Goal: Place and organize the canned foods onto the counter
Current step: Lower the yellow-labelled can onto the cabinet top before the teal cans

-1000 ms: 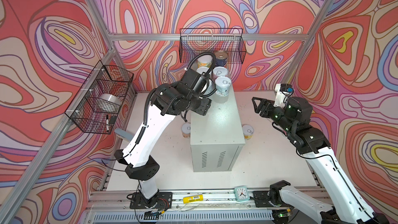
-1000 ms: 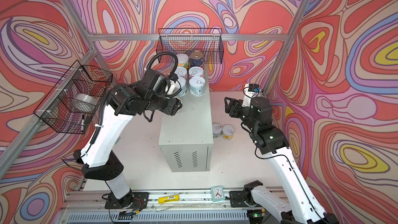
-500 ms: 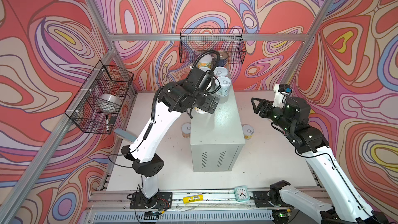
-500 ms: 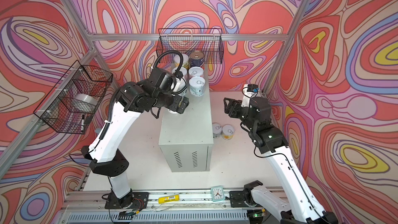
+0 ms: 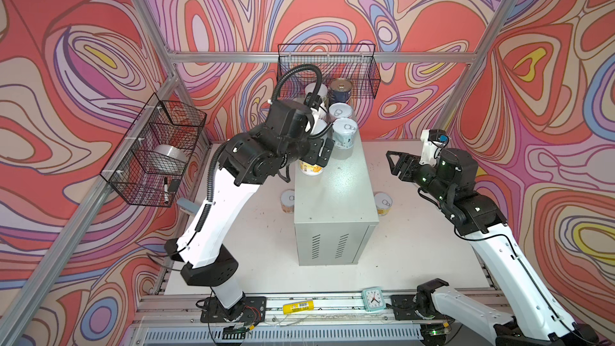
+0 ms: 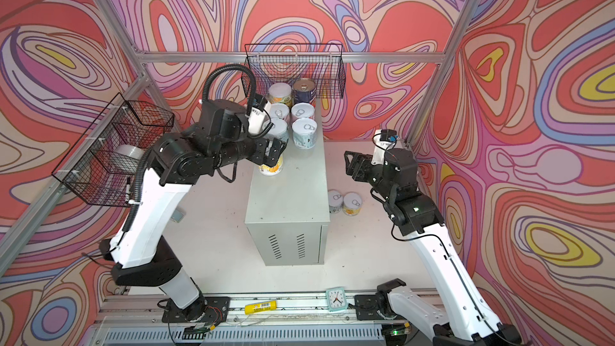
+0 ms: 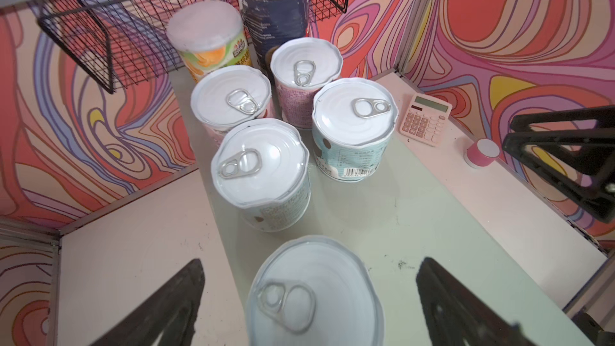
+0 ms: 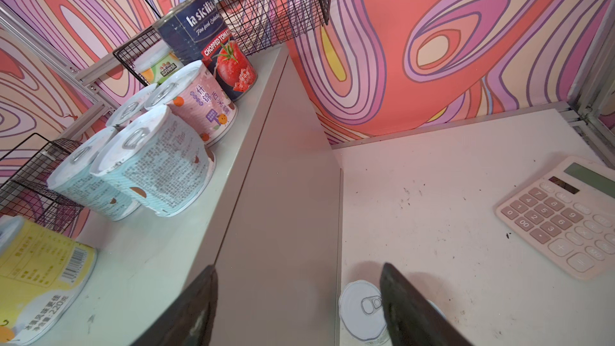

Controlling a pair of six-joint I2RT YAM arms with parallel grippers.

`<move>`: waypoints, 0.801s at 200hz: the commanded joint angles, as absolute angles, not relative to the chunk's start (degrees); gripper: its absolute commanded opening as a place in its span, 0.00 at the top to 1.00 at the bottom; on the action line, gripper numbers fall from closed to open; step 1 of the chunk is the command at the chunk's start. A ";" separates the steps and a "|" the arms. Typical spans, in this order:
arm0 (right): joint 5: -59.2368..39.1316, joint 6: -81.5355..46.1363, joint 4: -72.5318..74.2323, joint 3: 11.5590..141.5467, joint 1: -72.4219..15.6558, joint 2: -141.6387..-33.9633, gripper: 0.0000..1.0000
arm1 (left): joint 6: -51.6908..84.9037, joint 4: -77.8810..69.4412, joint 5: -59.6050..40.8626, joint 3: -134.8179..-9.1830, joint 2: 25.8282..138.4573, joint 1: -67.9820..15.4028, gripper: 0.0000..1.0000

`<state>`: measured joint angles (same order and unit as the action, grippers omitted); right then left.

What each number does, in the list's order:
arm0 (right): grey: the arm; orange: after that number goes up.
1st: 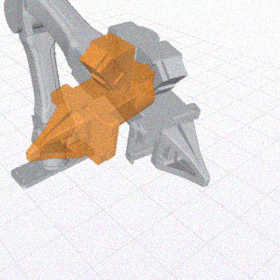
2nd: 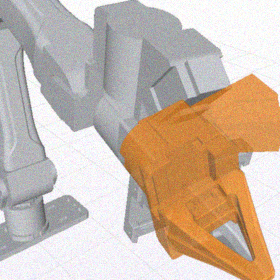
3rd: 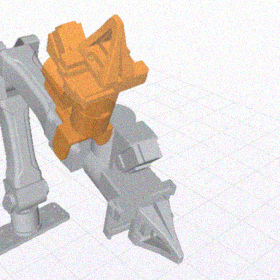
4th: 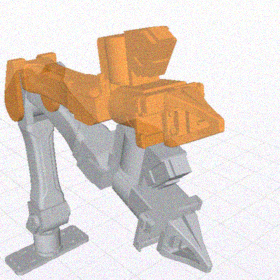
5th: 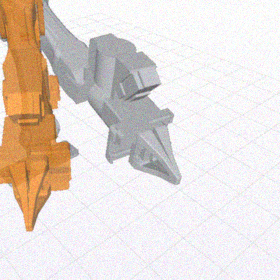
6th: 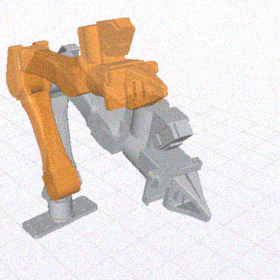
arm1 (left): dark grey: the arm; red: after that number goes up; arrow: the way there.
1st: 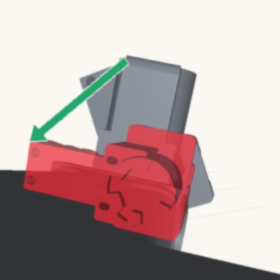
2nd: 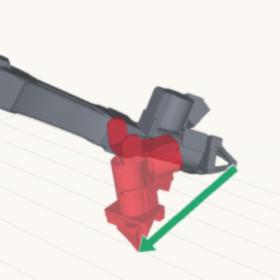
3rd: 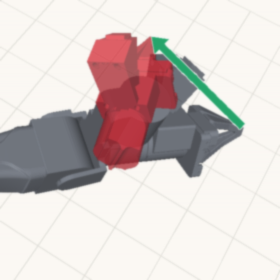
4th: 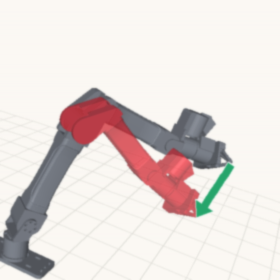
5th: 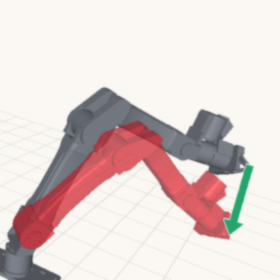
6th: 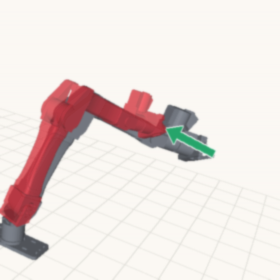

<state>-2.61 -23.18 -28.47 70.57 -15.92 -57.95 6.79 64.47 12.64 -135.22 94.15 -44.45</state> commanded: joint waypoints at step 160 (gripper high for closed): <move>-4.83 -24.45 -30.15 73.56 -15.86 -60.91 0.23 | 1.67 30.69 11.02 -85.70 65.91 -44.74 0.25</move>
